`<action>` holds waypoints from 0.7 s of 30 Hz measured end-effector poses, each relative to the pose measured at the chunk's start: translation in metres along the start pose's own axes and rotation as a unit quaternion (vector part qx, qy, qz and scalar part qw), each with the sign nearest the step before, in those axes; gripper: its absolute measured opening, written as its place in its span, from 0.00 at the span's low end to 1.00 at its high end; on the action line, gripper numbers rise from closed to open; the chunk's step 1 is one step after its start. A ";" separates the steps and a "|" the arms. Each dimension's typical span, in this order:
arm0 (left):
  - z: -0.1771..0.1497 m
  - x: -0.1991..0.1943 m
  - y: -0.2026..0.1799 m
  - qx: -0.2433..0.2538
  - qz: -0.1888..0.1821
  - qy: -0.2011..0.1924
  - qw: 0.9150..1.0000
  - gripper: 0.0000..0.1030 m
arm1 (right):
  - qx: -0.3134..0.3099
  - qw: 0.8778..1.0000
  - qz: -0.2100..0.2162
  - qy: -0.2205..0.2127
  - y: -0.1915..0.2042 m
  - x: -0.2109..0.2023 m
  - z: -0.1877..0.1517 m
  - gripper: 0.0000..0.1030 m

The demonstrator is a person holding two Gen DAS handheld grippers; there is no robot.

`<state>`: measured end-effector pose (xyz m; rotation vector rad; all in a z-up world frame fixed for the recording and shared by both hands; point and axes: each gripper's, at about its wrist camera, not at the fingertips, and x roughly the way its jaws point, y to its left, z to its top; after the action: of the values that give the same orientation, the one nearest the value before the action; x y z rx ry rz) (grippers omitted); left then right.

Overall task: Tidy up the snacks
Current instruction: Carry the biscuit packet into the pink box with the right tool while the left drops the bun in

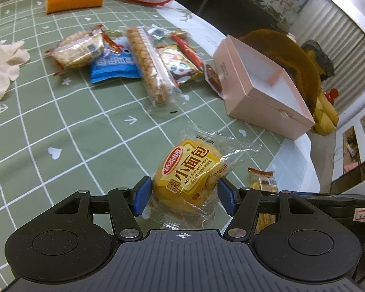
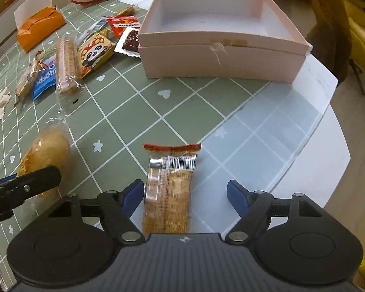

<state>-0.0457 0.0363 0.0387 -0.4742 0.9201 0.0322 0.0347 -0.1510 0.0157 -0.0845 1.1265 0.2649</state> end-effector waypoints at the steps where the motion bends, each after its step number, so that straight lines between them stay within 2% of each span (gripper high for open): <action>1: 0.000 -0.001 0.001 -0.002 0.001 -0.002 1.000 0.63 | -0.005 1.000 -0.001 -0.002 0.002 0.001 0.001 0.74; 3: 0.000 -0.002 0.002 -0.004 0.003 -0.003 1.000 0.63 | -0.015 1.000 -0.002 -0.006 0.005 0.003 0.004 0.73; 4: 0.000 -0.002 0.003 -0.005 0.004 -0.002 1.000 0.63 | -0.022 1.000 -0.004 -0.008 0.007 0.003 0.005 0.68; 7: -0.001 0.000 0.003 -0.009 0.006 -0.001 1.000 0.63 | -0.049 0.999 -0.009 -0.017 0.015 0.001 0.006 0.44; 8: 0.000 0.000 0.003 -0.008 0.006 -0.001 1.000 0.63 | -0.054 0.998 -0.007 -0.016 0.016 0.001 0.006 0.40; 14: 0.002 0.004 -0.008 0.003 -0.001 0.002 1.000 0.63 | -0.041 0.999 -0.002 -0.011 0.004 -0.002 0.007 0.39; 21: 0.007 0.015 -0.034 0.024 -0.018 0.009 1.000 0.63 | -0.008 1.000 0.010 -0.026 -0.025 -0.018 0.015 0.38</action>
<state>-0.0230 0.0061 0.0435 -0.4461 0.9277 -0.0271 0.0474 -0.1751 0.0365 -0.0798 1.0744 0.2917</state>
